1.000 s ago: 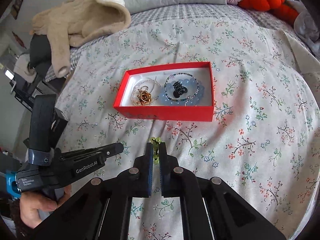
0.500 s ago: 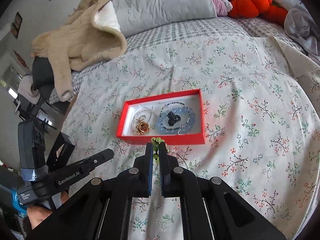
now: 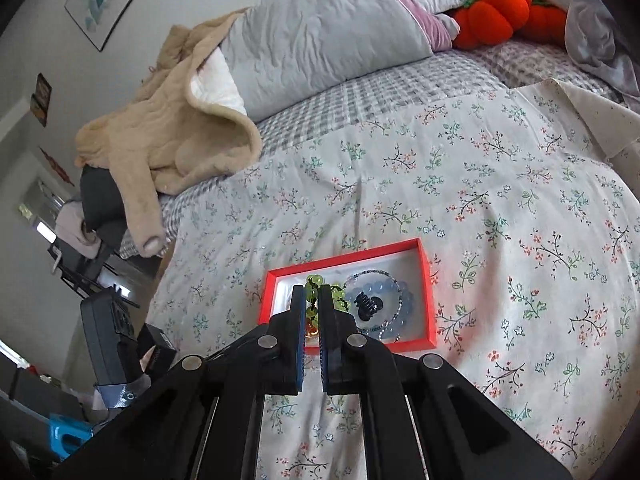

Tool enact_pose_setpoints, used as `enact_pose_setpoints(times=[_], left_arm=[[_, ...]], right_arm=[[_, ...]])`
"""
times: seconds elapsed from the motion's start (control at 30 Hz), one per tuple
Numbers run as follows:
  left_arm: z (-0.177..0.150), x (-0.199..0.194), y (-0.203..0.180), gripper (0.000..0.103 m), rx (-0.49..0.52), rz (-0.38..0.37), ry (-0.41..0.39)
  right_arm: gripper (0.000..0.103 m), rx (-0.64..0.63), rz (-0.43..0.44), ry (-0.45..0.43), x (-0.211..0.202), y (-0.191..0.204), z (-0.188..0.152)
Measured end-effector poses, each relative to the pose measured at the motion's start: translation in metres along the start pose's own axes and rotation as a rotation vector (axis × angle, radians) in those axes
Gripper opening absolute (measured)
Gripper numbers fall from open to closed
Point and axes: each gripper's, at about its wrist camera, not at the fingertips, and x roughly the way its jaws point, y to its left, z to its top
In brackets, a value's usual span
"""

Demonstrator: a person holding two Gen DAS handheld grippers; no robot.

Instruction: Organize jewelry

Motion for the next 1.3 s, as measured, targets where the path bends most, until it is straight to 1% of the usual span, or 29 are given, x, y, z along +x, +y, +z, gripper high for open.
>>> enact_pose_setpoints(times=[0.1, 0.23, 0.27, 0.33, 0.37, 0.4, 0.43, 0.57, 0.73, 0.77, 0.83, 0.9, 0.97, 1.03, 1.1, 1.2, 1.27, 1.3], left_arm=[[0.004, 0.006, 0.0, 0.001, 0.01, 0.01, -0.006], [0.005, 0.007, 0.0, 0.002, 0.024, 0.032, -0.014], [0.005, 0.007, 0.0, 0.004, 0.029, 0.042, -0.013], [0.005, 0.005, -0.002, 0.015, 0.046, 0.064, -0.013], [0.004, 0.004, -0.003, 0.024, 0.059, 0.074, -0.016], [0.003, 0.002, -0.004, 0.03, 0.074, 0.083, -0.02], [0.002, 0.001, -0.005, 0.031, 0.088, 0.092, -0.023], [0.001, -0.001, -0.003, 0.032, 0.113, 0.123, -0.009], [0.0, 0.0, -0.001, 0.035, 0.116, 0.145, 0.006], [0.0, 0.0, -0.001, 0.037, 0.114, 0.148, 0.008], [0.0, -0.002, -0.002, 0.042, 0.112, 0.15, 0.01], [-0.001, -0.005, -0.003, 0.043, 0.11, 0.168, 0.007], [-0.002, -0.011, -0.004, 0.044, 0.113, 0.181, 0.0], [-0.003, -0.016, -0.005, 0.049, 0.114, 0.191, 0.001], [-0.006, -0.022, -0.006, 0.061, 0.116, 0.209, 0.0], [-0.013, -0.028, -0.008, 0.07, 0.13, 0.243, 0.019], [-0.02, -0.031, -0.008, 0.074, 0.134, 0.268, 0.044], [-0.024, -0.032, -0.007, 0.076, 0.135, 0.279, 0.051]], right_arm=[[0.005, -0.019, -0.001, 0.007, 0.011, 0.001, 0.003], [0.005, -0.031, 0.024, 0.015, 0.026, 0.003, 0.007], [0.005, -0.032, 0.033, 0.017, 0.029, 0.003, 0.008], [0.005, -0.035, 0.047, 0.016, 0.035, 0.004, 0.01], [0.006, -0.038, 0.052, 0.016, 0.039, 0.003, 0.012], [0.006, -0.042, 0.056, 0.019, 0.043, 0.003, 0.012], [0.006, -0.045, 0.053, 0.022, 0.046, 0.002, 0.012], [0.006, -0.029, -0.008, 0.041, 0.06, -0.011, 0.013], [0.006, -0.011, -0.119, 0.058, 0.07, -0.033, 0.015], [0.008, -0.003, -0.135, 0.064, 0.071, -0.036, 0.015], [0.009, 0.018, -0.154, 0.081, 0.069, -0.041, 0.016], [0.017, 0.025, -0.155, 0.084, 0.064, -0.042, 0.016], [0.038, 0.021, -0.164, 0.083, 0.057, -0.039, 0.015], [0.047, 0.026, -0.173, 0.092, 0.049, -0.036, 0.012], [0.047, 0.031, -0.188, 0.114, 0.044, -0.034, 0.01], [0.048, 0.027, -0.227, 0.138, 0.034, -0.031, 0.003], [0.056, 0.009, -0.254, 0.151, 0.027, -0.029, -0.005], [0.058, -0.002, -0.263, 0.156, 0.023, -0.028, -0.01]])
